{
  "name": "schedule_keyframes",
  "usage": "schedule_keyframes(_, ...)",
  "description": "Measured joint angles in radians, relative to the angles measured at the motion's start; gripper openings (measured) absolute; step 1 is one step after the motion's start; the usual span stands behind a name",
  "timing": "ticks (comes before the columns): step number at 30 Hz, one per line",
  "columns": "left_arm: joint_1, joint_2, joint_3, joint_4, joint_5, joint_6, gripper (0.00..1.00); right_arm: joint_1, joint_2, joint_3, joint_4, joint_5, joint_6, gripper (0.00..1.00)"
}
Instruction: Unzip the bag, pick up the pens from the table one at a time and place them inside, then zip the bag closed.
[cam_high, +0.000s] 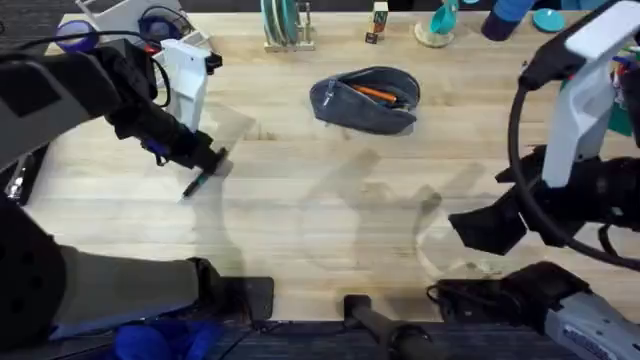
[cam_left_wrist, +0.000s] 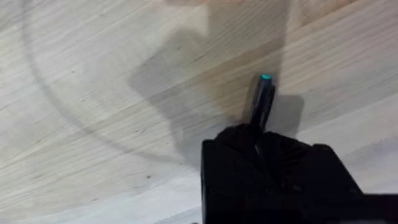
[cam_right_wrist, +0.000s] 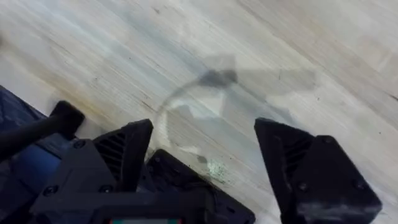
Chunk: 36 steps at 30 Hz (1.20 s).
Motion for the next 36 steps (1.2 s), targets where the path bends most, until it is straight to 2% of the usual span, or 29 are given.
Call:
schedule_keyframes(11,-0.030,-0.059,-0.034,0.062,-0.017,0.000,0.043,0.000,0.000,0.000,0.000,0.000,0.000,0.997)
schedule_keyframes(23,-0.118,-0.283,-0.035,0.047,-0.017,-0.001,0.044,0.000,0.000,0.000,0.000,0.000,0.000,0.997)
schedule_keyframes(31,-0.187,-0.406,-0.034,0.043,-0.037,-0.068,0.043,0.000,0.000,0.000,0.000,0.000,0.000,0.997)
schedule_keyframes(36,-0.235,-0.467,-0.006,-0.041,-0.078,-0.145,0.042,0.000,0.000,0.000,0.000,0.000,0.000,0.997)
